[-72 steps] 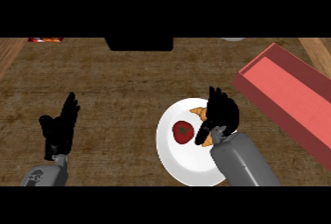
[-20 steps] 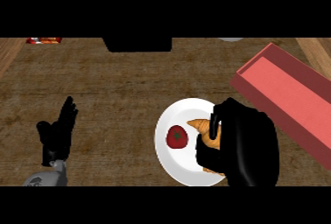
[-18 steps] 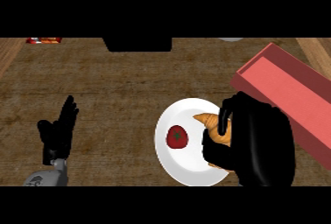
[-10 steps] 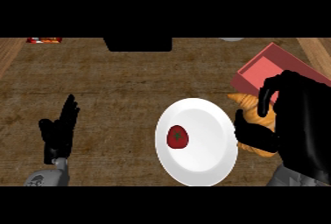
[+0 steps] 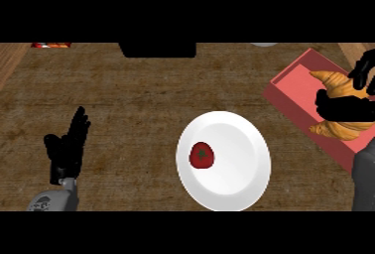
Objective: Pick the croissant from the plate and place it in the cardboard box
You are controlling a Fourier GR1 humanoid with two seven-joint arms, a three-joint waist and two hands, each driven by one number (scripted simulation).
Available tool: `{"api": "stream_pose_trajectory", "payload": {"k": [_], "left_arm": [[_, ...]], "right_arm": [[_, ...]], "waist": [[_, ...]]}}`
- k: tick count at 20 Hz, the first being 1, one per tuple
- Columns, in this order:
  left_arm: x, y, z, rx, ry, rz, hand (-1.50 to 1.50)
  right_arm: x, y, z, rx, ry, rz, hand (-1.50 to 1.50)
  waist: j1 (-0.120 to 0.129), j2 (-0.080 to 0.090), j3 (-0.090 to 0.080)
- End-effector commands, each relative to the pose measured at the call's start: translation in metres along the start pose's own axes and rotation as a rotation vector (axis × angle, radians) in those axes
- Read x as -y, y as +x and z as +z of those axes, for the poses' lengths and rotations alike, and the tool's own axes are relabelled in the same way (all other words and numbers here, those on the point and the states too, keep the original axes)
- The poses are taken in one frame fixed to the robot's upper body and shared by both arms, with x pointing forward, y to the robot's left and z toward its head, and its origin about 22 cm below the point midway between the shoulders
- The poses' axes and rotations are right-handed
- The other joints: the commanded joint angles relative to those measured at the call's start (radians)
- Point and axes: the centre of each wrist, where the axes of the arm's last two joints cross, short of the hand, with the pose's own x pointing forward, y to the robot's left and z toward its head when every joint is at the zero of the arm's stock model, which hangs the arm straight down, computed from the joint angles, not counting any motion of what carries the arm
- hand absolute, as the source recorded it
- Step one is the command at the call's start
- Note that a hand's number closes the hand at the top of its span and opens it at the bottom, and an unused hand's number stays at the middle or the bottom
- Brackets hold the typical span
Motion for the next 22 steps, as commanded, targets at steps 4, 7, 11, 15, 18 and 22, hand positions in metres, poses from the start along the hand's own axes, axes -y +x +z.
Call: {"api": "stream_pose_trajectory", "payload": {"k": [4, 7, 11, 15, 18, 22], "left_arm": [[0.020, 0.016, 0.011, -0.001, -0.005, 0.006, 0.00], [0.019, 0.014, 0.005, 0.014, -0.002, -0.004, 0.00], [0.018, -0.001, 0.007, 0.014, -0.014, -0.006, 0.00], [0.016, -0.002, 0.007, 0.006, -0.010, -0.001, 0.00], [0.008, 0.010, -0.002, 0.011, -0.003, 0.003, 0.00], [-0.010, 0.015, 0.001, 0.005, -0.022, -0.006, 0.00]], "right_arm": [[-0.026, -0.058, -0.054, -0.029, 0.014, -0.029, 1.50], [-0.046, -0.089, -0.078, -0.039, 0.015, -0.043, 1.50], [-0.061, -0.113, -0.104, -0.043, 0.030, 0.110, 1.50], [-0.095, -0.144, -0.120, -0.166, 0.057, -0.062, 1.50], [-0.115, -0.136, -0.123, -0.197, 0.127, -0.142, -1.50], [-0.118, -0.155, -0.134, -0.130, 0.111, -0.274, -1.50]], "waist": [[0.004, 0.000, 0.000], [0.006, 0.002, 0.001], [0.011, 0.004, 0.000], [0.013, 0.006, 0.001], [0.013, 0.003, 0.001], [0.019, 0.004, 0.001]]}}
